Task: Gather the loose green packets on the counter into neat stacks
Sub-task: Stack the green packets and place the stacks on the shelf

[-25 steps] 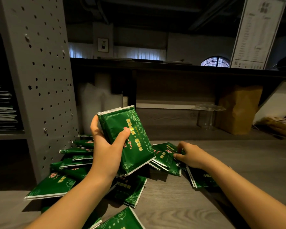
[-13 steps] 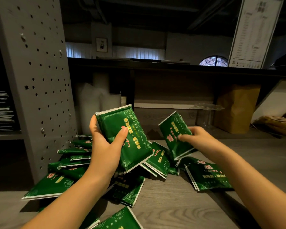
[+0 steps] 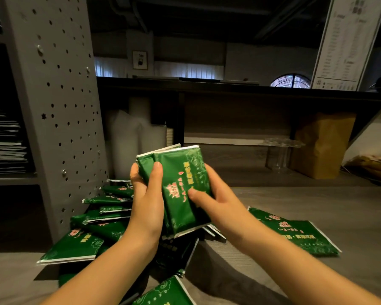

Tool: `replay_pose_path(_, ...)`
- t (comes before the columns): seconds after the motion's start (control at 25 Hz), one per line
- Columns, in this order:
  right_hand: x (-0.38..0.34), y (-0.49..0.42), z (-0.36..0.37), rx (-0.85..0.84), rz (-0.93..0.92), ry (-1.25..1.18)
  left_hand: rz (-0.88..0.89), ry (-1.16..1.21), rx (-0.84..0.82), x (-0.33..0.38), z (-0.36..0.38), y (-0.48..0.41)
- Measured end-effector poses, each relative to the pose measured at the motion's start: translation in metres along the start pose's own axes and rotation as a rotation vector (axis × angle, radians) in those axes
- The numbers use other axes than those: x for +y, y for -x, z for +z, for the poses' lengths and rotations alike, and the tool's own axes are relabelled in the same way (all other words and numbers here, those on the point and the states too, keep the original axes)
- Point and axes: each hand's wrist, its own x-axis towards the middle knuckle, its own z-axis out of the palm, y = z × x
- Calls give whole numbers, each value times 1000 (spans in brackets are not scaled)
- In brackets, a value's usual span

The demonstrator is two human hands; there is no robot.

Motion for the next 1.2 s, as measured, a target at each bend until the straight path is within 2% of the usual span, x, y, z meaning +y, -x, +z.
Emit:
replay_pose_path(0.2,13,1,9,-99,-40,58,37,-55,-84,2,1,5)
replay_pose_path(0.32,11,-5,-5,-181,21,56,68,-120,-40,2,1,1)
replay_pose_path(0.4,4,-9,-23,-124,8,153,74,-127,8,5,-1,-3)
replay_pose_path(0.48,4,-13,-46,29,-9,398,86,-117,48,8,-6,-9)
replay_pose_path(0.6,20,-17,-74,124,79,652,119,-109,111,11,-15,-17)
replay_pose_path(0.72,32,-14,-84,-37,170,824,123,-95,136,12,-19,-20)
replay_pose_path(0.84,31,-12,-78,-237,278,816,118,-87,130,11,-20,-22)
replay_pose_path(0.96,40,-15,-73,-188,329,881,121,-84,117,10,-20,-22)
replay_pose_path(1.08,49,-17,-76,-176,485,1130,124,-84,110,9,-18,-20)
replay_pose_path(1.2,48,-16,-77,-116,443,1007,123,-86,109,9,-17,-19)
